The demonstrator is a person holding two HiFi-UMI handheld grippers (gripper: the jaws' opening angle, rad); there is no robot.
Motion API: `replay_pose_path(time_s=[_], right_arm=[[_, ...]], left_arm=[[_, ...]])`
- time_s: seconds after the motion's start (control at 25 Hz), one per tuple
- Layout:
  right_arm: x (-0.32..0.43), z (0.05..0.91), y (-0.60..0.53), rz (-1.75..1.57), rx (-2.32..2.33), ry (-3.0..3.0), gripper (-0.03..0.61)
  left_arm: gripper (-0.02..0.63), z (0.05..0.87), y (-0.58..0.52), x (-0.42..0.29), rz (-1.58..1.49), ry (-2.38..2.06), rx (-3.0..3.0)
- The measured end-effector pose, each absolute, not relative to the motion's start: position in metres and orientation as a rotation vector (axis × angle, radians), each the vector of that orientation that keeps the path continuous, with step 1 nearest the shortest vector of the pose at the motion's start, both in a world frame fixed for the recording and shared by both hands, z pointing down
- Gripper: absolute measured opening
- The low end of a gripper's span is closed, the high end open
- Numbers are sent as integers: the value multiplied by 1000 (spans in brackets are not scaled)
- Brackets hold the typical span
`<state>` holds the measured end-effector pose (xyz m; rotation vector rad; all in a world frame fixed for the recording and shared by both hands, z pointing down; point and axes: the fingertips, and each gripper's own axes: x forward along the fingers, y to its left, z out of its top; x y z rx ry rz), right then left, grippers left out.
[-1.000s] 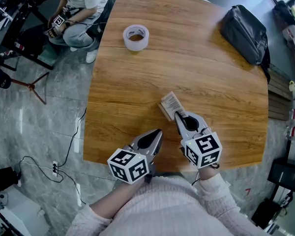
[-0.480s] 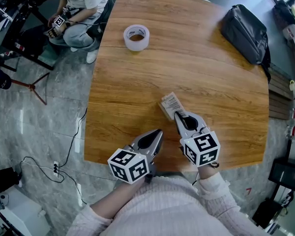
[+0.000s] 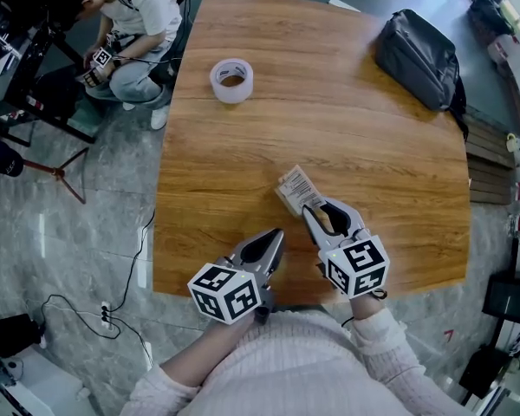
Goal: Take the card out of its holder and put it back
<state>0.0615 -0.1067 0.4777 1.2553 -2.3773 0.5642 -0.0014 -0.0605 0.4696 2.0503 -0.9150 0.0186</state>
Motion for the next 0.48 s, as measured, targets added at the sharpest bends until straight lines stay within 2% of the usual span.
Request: replay_pose_path(time_s=[0.36, 0.48], right_arm=[[75, 453, -84, 562, 1333, -2400, 104], [73, 441, -75, 558, 1333, -2437, 83]], left_arm=[[8, 445, -64, 5, 34, -891, 2144], [8, 439, -64, 5, 36, -888, 2171]])
